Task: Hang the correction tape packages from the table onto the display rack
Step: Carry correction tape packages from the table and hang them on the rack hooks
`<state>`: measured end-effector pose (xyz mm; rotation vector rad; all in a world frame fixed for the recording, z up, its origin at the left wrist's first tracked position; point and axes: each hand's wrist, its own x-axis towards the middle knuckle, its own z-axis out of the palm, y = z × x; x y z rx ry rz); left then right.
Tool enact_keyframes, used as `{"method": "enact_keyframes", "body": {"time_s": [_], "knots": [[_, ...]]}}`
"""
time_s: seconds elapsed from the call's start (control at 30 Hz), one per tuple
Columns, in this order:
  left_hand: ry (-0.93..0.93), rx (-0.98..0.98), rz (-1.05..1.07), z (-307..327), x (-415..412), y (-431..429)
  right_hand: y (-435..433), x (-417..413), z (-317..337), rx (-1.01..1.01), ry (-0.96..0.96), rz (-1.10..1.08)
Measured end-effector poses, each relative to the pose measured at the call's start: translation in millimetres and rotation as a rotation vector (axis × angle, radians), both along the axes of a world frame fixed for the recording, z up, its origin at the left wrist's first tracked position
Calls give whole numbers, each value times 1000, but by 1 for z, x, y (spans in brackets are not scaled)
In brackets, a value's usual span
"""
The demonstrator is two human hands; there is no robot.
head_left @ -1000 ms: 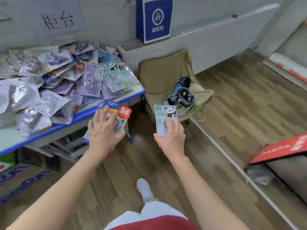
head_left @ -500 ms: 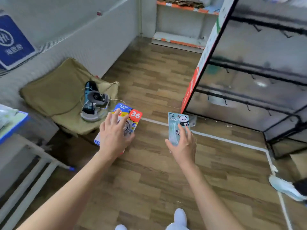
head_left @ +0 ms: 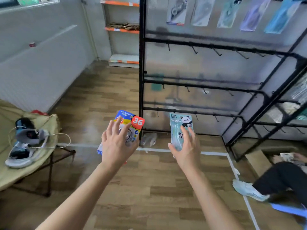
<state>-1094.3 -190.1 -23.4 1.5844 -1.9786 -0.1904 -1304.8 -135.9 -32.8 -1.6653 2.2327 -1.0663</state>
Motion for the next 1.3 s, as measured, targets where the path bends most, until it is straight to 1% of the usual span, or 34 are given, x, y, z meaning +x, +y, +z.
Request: {"method": "enact_keyframes", "body": {"time_s": [0.2, 0.37, 0.47, 0.6, 0.73, 1.03, 1.17, 1.3], "knots": [[86, -91, 13, 27, -77, -73, -69, -73, 26, -120, 59, -16], [167, -161, 32, 46, -128, -159, -148, -129, 51, -251, 89, -36], [232, -205, 61, 64, -157, -210, -196, -158, 70, -275, 121, -39], [240, -241, 38, 90, -193, -263, -247, -190, 91, -277, 149, -34], [260, -299, 16, 123, -219, -308, -290, -215, 101, -294, 130, -17], [362, -585, 5, 209, -272, -376, -371, -255, 118, -363, 129, 95], [336, -605, 34, 223, -293, -398, -397, -270, 129, -416, 140, 122], [338, -589, 68, 218, -301, -414, -413, -282, 135, -455, 134, 145]]}}
